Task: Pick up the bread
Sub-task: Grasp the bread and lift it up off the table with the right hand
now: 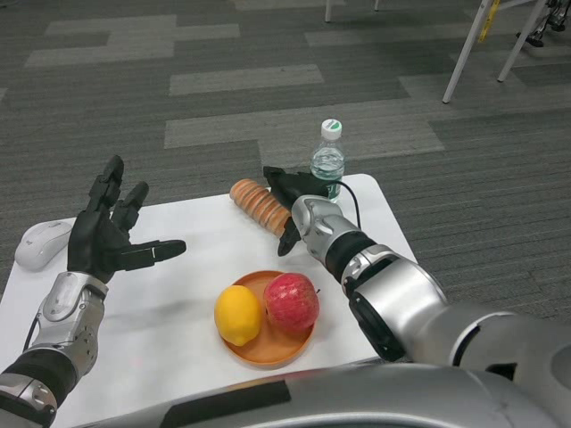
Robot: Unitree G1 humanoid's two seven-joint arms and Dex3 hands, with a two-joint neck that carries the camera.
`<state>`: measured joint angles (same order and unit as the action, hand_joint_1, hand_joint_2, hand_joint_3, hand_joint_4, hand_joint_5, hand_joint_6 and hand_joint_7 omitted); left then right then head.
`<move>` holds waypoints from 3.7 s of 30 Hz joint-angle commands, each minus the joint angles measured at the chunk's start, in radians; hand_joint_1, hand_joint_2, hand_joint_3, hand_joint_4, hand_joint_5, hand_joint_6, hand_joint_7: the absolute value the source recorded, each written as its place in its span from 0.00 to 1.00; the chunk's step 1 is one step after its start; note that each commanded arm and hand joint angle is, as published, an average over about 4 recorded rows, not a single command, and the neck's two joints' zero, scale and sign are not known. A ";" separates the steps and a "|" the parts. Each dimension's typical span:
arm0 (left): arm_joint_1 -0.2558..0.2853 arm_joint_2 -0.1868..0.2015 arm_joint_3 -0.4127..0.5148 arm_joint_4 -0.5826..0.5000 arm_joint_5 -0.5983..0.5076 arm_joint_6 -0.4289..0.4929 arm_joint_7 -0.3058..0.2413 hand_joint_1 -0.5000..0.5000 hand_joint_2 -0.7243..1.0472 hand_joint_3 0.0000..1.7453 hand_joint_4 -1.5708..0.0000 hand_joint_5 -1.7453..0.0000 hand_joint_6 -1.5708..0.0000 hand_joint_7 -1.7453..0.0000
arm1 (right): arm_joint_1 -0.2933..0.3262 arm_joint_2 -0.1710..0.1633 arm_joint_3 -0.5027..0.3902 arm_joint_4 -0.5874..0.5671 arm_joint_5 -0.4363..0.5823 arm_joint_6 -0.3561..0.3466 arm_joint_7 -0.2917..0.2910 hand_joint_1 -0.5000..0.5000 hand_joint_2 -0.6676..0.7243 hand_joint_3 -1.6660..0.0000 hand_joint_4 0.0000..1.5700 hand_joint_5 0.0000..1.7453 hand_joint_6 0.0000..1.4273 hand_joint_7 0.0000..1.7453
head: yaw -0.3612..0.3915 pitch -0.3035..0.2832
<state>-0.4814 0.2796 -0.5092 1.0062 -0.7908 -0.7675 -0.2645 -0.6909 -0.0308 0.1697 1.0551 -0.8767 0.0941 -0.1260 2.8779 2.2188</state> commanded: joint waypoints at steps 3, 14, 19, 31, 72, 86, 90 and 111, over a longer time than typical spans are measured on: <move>-0.007 0.004 -0.002 -0.005 -0.002 -0.006 -0.004 1.00 0.70 0.03 1.00 0.76 1.00 1.00 | -0.032 -0.001 0.013 0.028 -0.002 0.000 -0.023 0.08 0.23 0.95 0.00 0.22 0.00 0.00 | 0.003 -0.001; 0.010 0.004 0.001 -0.006 -0.002 -0.006 -0.004 1.00 0.70 0.03 1.00 0.76 1.00 1.00 | -0.034 0.002 0.035 0.059 -0.002 -0.004 -0.035 0.08 0.23 0.95 0.00 0.22 0.00 0.00 | 0.018 0.002; 0.016 0.004 0.003 -0.007 -0.002 -0.007 -0.004 1.00 0.70 0.03 1.00 0.76 1.00 1.00 | -0.038 0.002 0.057 0.077 -0.002 -0.010 -0.039 0.08 0.23 0.95 0.00 0.22 0.00 0.00 | 0.019 0.002; 0.018 0.004 0.003 -0.008 -0.002 -0.007 -0.004 1.00 0.70 0.01 1.00 0.76 1.00 1.00 | -0.047 0.003 0.102 0.133 0.003 -0.031 -0.044 0.08 0.20 0.95 0.00 0.17 0.00 0.00 | 0.029 -0.003; 0.035 0.000 0.013 -0.017 -0.004 -0.007 -0.002 1.00 0.70 0.00 1.00 0.76 1.00 1.00 | 0.114 -0.083 0.125 -0.051 -0.048 -0.051 0.230 0.17 0.05 0.48 0.00 0.57 0.00 0.80 | 0.057 -0.016; 0.035 -0.002 0.023 -0.016 -0.008 -0.007 -0.002 1.00 0.70 0.00 1.00 0.76 1.00 1.00 | 0.239 -0.146 0.121 -0.275 -0.056 -0.084 0.310 0.16 0.03 0.48 0.00 0.61 0.04 0.88 | 0.076 -0.005; 0.035 -0.005 0.025 -0.013 -0.011 -0.007 -0.002 1.00 0.70 0.03 1.00 0.76 1.00 1.00 | 0.263 -0.155 0.099 -0.318 -0.048 -0.122 0.323 0.17 0.02 0.48 0.00 0.61 0.04 0.88 | 0.084 -0.004; 0.009 -0.010 0.029 -0.002 -0.013 -0.007 -0.001 1.00 0.70 0.01 1.00 0.76 1.00 1.00 | 0.366 -0.114 -0.127 -0.522 0.178 -0.249 0.342 0.16 0.05 0.48 0.00 0.61 0.05 0.88 | 0.123 -0.001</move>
<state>-0.4578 0.2712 -0.4839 0.9929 -0.7980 -0.7716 -0.2644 -0.3393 -0.1444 0.0603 0.5574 -0.7202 -0.1478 0.2165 2.9991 2.2173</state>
